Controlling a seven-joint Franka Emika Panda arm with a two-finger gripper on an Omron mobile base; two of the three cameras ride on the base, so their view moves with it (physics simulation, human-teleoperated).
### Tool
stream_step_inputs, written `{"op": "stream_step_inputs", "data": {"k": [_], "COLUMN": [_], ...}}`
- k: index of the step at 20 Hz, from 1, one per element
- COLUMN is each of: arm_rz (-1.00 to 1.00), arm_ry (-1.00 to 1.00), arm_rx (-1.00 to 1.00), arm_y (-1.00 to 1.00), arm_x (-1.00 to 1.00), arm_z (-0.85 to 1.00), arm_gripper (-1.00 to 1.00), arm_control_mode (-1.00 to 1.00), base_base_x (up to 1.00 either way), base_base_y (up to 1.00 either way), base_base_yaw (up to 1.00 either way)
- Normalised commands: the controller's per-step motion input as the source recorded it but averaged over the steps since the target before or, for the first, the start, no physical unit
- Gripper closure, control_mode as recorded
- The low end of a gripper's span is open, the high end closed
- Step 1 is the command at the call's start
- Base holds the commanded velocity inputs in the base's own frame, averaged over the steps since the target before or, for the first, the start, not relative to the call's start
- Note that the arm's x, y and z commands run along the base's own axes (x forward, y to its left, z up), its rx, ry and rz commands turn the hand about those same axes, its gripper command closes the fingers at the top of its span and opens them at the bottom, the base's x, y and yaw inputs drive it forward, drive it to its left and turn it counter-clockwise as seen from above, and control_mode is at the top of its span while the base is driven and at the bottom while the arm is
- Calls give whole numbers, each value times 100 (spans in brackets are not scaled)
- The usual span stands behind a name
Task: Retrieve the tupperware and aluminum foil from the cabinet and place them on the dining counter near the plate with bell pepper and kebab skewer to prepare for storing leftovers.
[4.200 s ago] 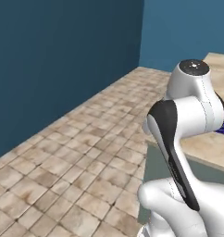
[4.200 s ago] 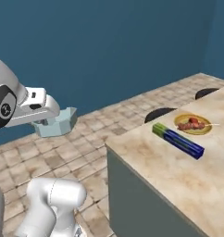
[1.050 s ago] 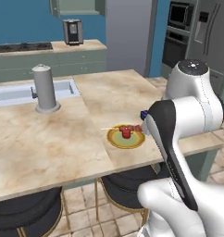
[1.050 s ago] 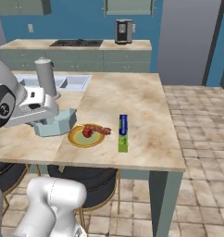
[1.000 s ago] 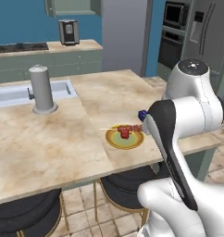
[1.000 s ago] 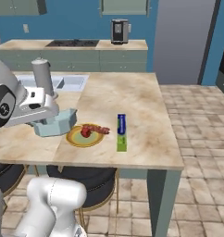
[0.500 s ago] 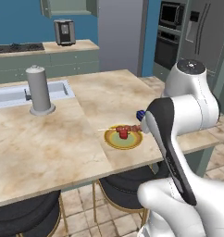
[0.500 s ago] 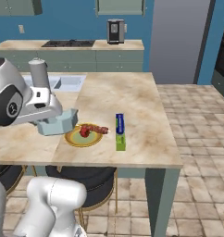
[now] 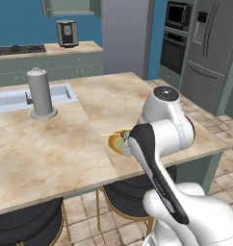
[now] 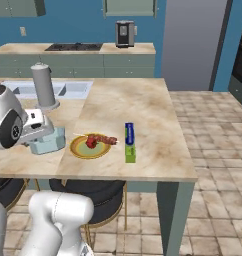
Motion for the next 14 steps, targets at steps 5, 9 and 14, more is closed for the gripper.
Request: {"op": "stream_step_inputs", "data": {"k": [5,9,14], "arm_rz": [8,1,-1], "arm_ry": [0,0,1], "arm_rx": [0,0,1], "arm_y": [90,58,43], "arm_x": [53,64,45], "arm_z": [-53,-12,-3], "arm_gripper": [100,100,100], "arm_control_mode": [-100,-100,-100], "base_base_x": [0,0,0], "base_base_y": [0,0,0], "base_base_yaw": [0,0,0]}}
